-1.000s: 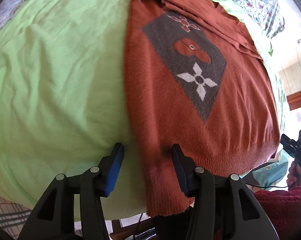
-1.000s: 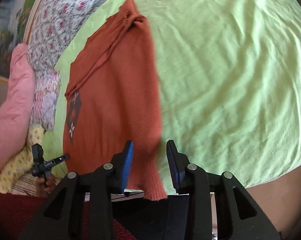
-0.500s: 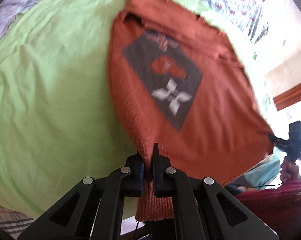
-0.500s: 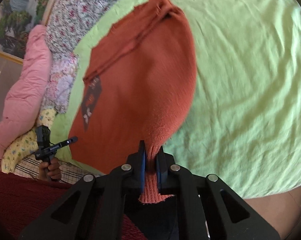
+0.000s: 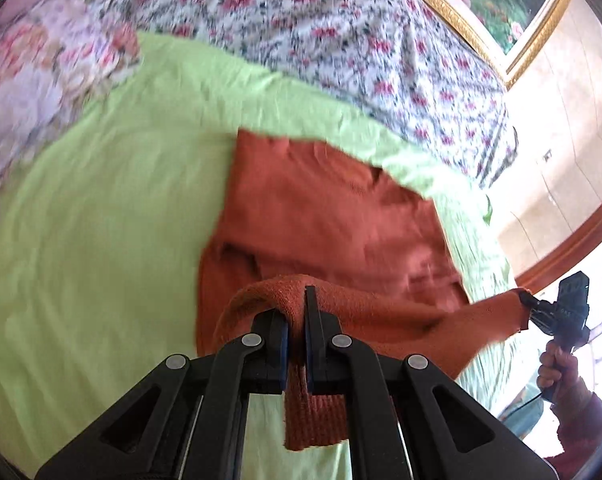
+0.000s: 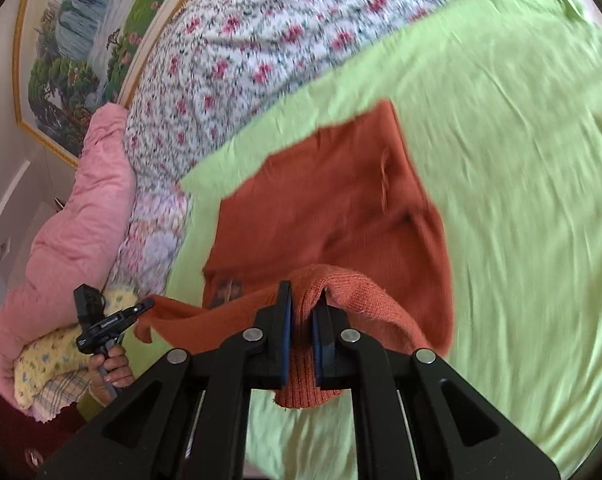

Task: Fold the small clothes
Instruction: 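Lift the hem with both grippers and fold it toward the collar, then lower the hem onto the sweater and open both grippers, then move both grippers back from the folded sweater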

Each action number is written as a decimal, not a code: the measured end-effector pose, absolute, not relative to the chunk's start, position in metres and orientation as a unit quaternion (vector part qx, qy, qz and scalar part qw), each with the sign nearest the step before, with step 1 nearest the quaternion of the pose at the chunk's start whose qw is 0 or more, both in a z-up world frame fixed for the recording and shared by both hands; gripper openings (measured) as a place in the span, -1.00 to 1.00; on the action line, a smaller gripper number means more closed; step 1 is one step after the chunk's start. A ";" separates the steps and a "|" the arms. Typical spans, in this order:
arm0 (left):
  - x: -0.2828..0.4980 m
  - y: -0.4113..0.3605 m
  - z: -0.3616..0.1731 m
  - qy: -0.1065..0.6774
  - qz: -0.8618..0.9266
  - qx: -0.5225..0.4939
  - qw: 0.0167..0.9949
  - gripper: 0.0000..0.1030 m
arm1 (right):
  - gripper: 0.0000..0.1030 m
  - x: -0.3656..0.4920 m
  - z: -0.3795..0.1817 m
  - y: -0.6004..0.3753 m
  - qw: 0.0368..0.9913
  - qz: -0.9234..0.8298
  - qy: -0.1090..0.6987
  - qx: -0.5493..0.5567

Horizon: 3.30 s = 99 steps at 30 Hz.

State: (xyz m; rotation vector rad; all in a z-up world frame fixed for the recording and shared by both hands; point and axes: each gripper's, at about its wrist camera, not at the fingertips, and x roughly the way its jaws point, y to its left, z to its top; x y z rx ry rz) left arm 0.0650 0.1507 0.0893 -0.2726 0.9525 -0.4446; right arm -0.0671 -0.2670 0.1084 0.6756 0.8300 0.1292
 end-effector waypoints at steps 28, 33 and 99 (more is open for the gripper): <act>0.283 0.092 -0.006 0.536 -0.121 -0.111 0.828 -0.81 | -0.64 0.150 0.002 -0.371 0.813 0.025 0.482 0.326; 0.252 0.092 0.016 0.527 -0.128 -0.093 0.835 -0.39 | -0.08 0.126 0.029 -0.379 0.834 0.007 0.453 0.315; 0.100 0.091 0.008 0.571 -0.143 -0.145 0.796 0.09 | 0.03 0.009 0.038 -0.234 0.832 0.008 0.494 0.252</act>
